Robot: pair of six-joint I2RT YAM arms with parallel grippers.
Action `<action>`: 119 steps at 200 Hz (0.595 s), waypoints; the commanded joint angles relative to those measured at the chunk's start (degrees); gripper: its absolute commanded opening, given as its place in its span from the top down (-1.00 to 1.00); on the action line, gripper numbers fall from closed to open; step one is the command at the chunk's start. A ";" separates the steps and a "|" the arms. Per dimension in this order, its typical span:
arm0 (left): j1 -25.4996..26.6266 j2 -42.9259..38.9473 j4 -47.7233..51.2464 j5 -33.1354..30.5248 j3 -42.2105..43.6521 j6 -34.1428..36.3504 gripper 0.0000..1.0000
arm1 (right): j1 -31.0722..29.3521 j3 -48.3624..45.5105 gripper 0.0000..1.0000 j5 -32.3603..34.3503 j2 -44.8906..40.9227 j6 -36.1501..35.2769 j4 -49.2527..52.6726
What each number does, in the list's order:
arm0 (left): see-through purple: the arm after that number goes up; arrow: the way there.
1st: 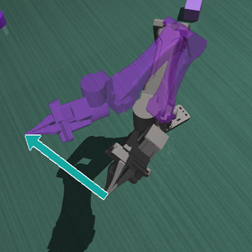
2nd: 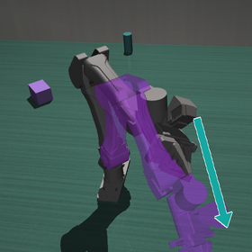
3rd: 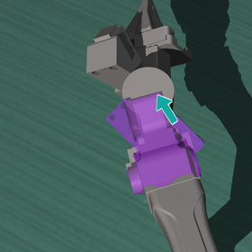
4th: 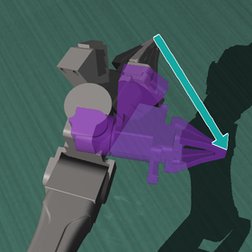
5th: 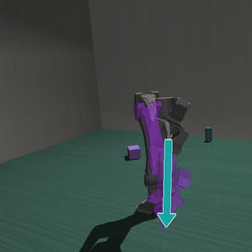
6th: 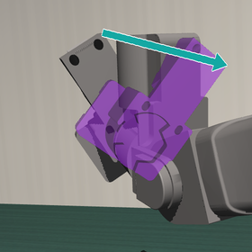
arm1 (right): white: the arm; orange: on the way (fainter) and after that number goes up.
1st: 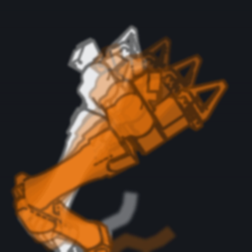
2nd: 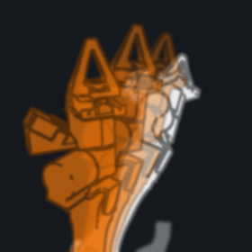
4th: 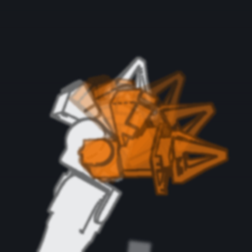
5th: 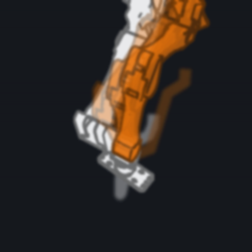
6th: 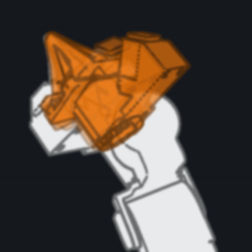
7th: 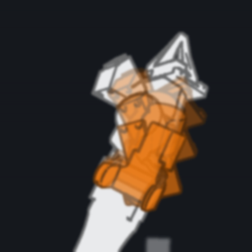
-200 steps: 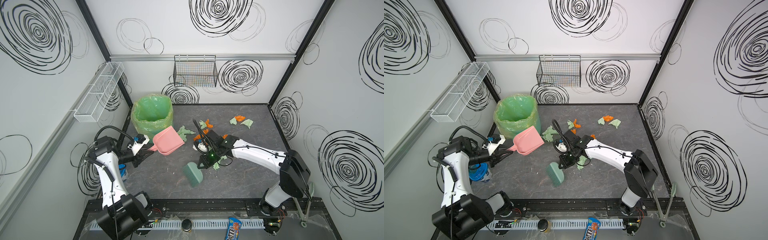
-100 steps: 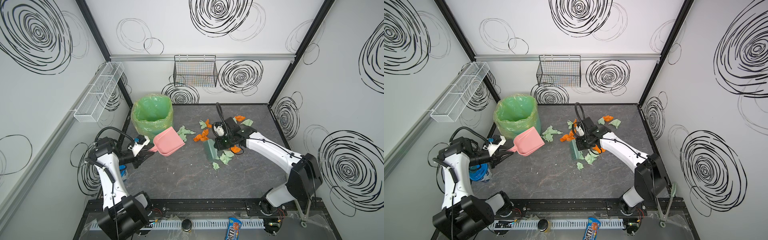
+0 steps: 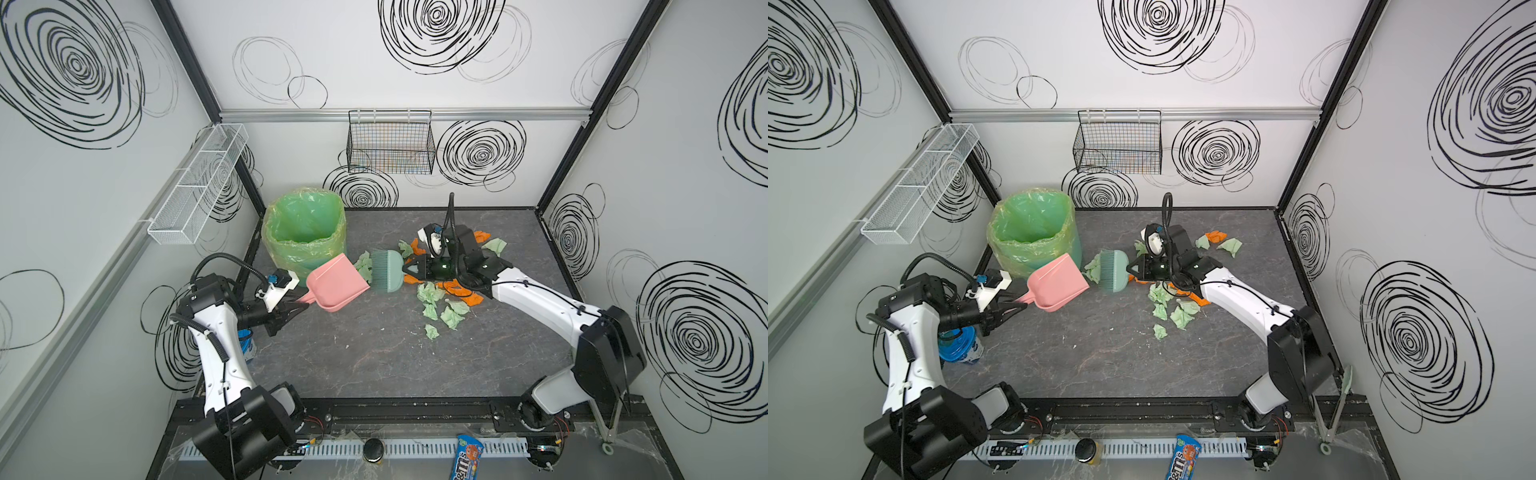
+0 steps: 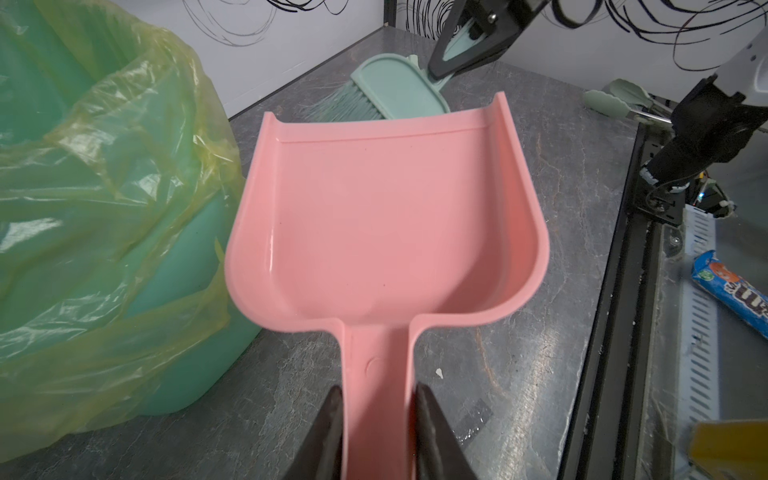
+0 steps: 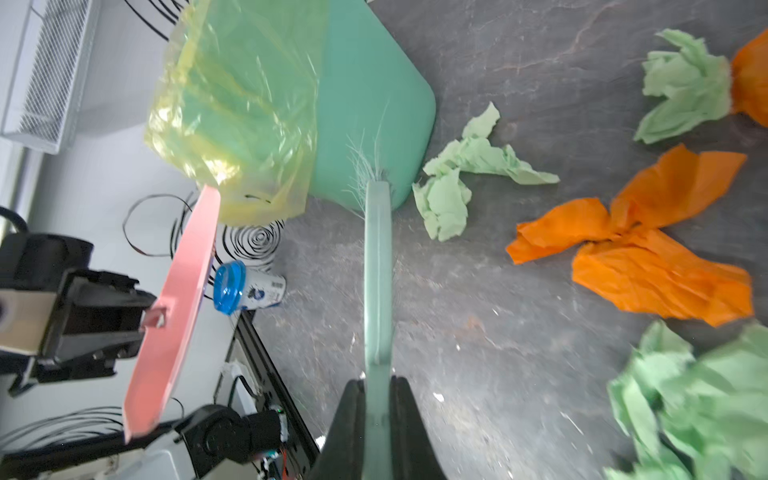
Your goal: Sweep away the paper scraps from the table
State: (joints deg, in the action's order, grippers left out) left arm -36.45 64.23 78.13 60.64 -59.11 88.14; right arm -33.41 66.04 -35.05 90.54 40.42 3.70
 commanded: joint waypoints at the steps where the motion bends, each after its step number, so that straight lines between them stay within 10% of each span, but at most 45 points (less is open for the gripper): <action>1: -0.56 -2.18 2.24 1.64 1.25 0.56 1.00 | 0.35 3.71 1.00 -1.22 7.35 10.98 -14.10; 119: -0.62 -4.37 2.24 0.09 3.91 1.99 1.00 | 4.21 9.39 1.00 -5.12 28.99 23.88 -23.35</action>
State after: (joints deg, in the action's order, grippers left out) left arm -36.49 60.42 78.17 60.14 -55.86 88.33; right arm -31.03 78.81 -38.74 120.20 61.58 -14.92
